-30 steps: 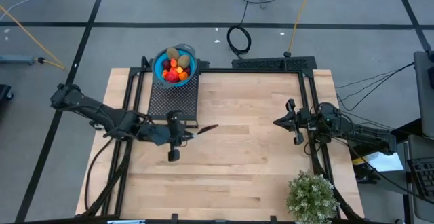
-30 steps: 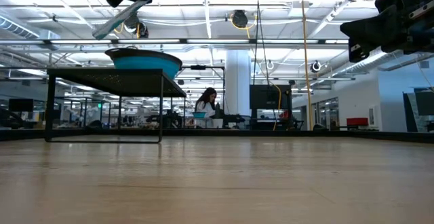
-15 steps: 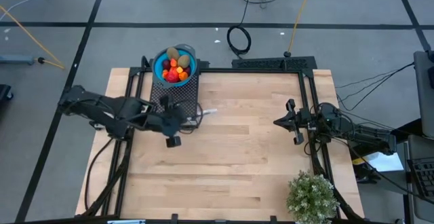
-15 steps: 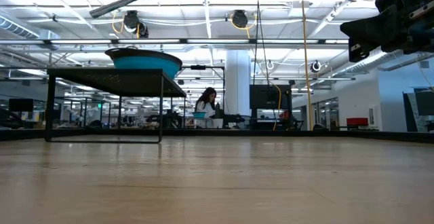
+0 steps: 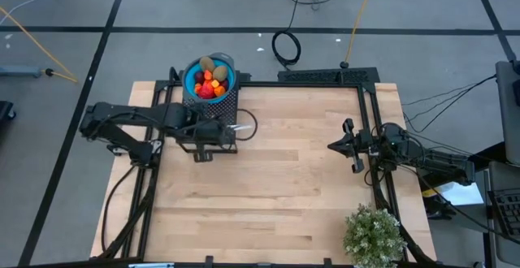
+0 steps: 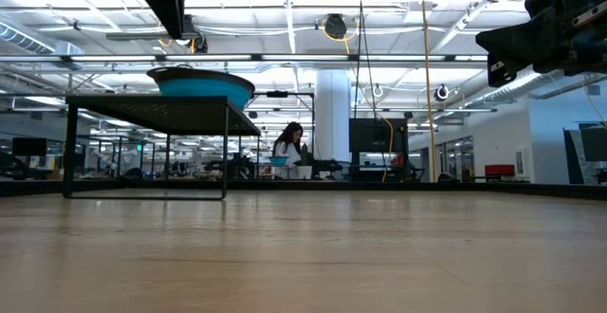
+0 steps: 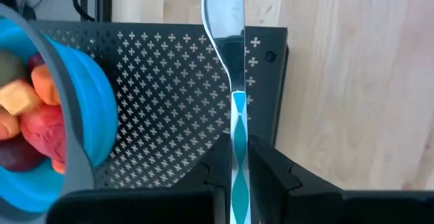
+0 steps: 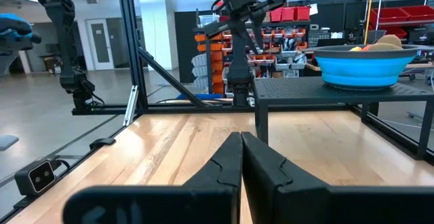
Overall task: Pick & Place Fruit
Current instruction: Put the white blue table knife on the shelf, then return to Home Position
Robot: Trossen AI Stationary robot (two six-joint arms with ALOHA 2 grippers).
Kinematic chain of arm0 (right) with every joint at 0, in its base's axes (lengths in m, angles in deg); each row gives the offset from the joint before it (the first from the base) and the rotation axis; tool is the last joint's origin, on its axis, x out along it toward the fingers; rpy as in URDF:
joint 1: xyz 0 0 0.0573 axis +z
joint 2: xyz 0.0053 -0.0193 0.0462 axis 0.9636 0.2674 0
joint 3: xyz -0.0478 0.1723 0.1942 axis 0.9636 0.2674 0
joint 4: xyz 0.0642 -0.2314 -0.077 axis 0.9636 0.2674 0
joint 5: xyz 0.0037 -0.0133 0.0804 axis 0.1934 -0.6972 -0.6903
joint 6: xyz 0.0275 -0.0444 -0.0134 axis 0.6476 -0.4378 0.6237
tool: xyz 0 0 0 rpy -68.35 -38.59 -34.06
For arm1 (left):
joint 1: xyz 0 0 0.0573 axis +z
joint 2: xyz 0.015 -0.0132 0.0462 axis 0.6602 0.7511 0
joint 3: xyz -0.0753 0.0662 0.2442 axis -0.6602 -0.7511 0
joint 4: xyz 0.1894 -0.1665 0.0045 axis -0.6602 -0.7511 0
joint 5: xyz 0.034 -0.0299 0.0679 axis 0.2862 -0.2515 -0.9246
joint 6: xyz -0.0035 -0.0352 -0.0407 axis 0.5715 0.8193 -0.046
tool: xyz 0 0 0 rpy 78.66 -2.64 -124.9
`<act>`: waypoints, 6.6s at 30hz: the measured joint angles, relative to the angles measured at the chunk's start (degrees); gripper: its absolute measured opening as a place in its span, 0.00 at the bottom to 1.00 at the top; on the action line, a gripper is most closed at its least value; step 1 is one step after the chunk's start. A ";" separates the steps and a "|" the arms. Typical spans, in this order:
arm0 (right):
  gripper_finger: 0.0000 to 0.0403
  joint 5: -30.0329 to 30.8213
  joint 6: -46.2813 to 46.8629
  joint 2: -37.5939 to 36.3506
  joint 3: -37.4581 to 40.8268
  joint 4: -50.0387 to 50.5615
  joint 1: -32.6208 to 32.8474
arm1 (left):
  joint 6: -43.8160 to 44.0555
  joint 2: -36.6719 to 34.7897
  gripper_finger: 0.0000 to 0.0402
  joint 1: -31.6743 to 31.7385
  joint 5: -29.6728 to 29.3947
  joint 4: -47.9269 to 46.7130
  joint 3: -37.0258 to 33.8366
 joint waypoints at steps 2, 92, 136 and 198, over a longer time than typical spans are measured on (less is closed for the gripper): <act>0.00 -0.01 0.00 -0.02 0.00 0.00 0.02 | -2.74 0.02 0.09 0.99 0.08 -0.61 0.00; 0.00 -0.01 -0.44 -0.01 0.00 1.88 -0.01 | -21.61 -0.26 0.16 19.63 6.06 3.59 -15.93; 0.00 -0.03 -0.44 -0.01 0.02 2.59 0.02 | -3.10 -16.80 0.03 -2.49 6.50 9.91 -6.45; 0.00 9.47 2.11 -0.02 -0.07 6.29 0.06 | -3.70 -81.05 0.02 -21.22 -0.93 58.83 -72.05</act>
